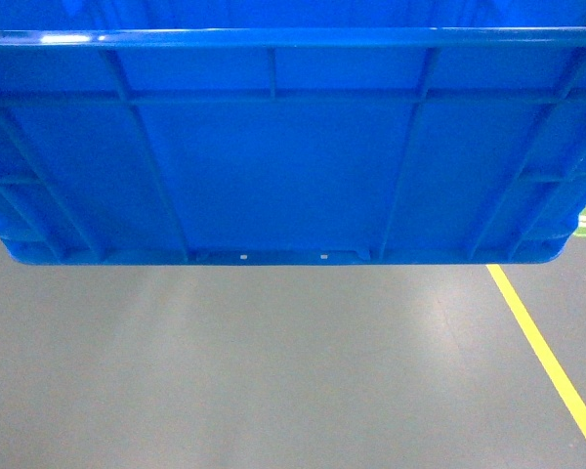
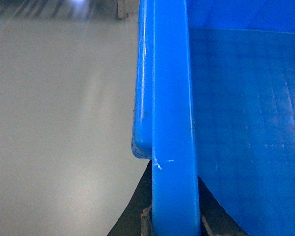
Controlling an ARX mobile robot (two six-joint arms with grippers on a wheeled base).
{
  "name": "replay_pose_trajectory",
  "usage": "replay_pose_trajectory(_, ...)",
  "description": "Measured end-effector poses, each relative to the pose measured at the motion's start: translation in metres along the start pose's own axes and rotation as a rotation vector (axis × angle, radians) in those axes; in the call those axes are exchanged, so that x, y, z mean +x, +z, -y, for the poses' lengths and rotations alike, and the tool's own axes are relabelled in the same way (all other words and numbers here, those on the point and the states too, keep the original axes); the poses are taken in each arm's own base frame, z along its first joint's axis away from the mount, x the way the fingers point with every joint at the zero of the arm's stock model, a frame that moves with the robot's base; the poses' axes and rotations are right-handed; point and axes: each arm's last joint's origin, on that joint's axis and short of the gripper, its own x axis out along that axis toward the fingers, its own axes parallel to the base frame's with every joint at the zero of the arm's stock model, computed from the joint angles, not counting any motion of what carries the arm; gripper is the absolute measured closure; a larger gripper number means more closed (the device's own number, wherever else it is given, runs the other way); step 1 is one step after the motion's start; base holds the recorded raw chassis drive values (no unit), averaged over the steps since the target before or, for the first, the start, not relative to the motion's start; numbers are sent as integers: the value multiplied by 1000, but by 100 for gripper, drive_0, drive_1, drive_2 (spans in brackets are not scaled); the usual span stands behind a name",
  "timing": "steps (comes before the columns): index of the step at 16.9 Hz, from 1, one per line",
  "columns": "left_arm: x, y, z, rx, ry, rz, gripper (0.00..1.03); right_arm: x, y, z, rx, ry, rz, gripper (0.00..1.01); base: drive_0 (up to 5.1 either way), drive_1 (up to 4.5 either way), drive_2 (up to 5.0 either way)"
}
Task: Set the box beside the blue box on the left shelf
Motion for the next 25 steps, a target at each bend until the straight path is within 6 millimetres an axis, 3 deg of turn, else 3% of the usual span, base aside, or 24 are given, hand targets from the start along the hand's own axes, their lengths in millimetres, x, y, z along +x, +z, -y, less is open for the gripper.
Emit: replay_pose_trajectory(25, 0, -1, 0, 1, 1, -3, 97, 1, -1, 0, 0, 0, -5, 94, 0, 423, -423)
